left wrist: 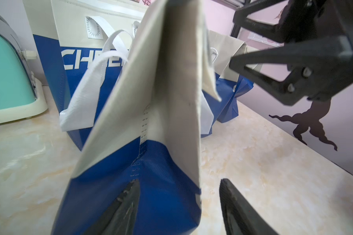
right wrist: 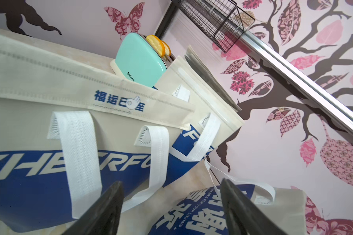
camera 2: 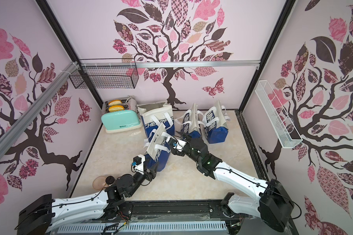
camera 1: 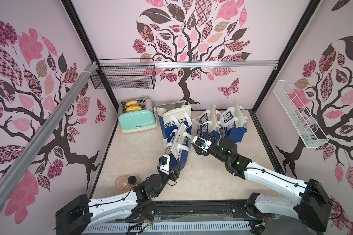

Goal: Open the takeout bag
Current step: Move the takeout bag to the center of the board.

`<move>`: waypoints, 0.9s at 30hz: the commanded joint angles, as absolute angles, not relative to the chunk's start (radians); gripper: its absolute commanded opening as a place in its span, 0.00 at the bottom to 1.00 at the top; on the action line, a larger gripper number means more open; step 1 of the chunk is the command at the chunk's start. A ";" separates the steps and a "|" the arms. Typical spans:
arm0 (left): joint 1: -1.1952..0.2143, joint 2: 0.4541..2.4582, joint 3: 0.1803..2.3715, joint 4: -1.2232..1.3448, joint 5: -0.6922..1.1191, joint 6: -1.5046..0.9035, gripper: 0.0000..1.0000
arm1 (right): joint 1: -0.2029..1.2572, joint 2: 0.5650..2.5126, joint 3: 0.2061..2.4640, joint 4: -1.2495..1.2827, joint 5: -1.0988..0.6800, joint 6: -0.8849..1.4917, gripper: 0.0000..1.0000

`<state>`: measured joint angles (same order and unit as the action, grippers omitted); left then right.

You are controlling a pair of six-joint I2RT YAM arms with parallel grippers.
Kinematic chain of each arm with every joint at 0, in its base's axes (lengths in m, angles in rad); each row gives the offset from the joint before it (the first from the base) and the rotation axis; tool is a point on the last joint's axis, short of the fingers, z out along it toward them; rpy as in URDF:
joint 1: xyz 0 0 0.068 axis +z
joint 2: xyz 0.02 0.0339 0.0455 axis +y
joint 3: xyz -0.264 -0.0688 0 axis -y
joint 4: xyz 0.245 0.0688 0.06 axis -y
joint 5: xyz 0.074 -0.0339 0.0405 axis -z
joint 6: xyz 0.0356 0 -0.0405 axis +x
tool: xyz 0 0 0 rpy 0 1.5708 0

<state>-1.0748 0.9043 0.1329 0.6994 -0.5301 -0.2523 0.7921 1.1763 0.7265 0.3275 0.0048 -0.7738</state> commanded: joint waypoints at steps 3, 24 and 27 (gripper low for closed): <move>-1.028 0.993 0.184 0.881 -0.509 -0.227 0.48 | 0.833 1.198 0.726 0.516 -0.017 -0.811 0.76; -1.017 1.129 0.292 0.951 -0.477 -0.202 0.00 | 1.003 1.255 0.669 0.620 0.050 -0.887 0.67; -1.026 1.119 0.296 0.938 -0.487 -0.192 0.00 | 1.023 1.278 0.677 0.635 0.073 -0.890 0.66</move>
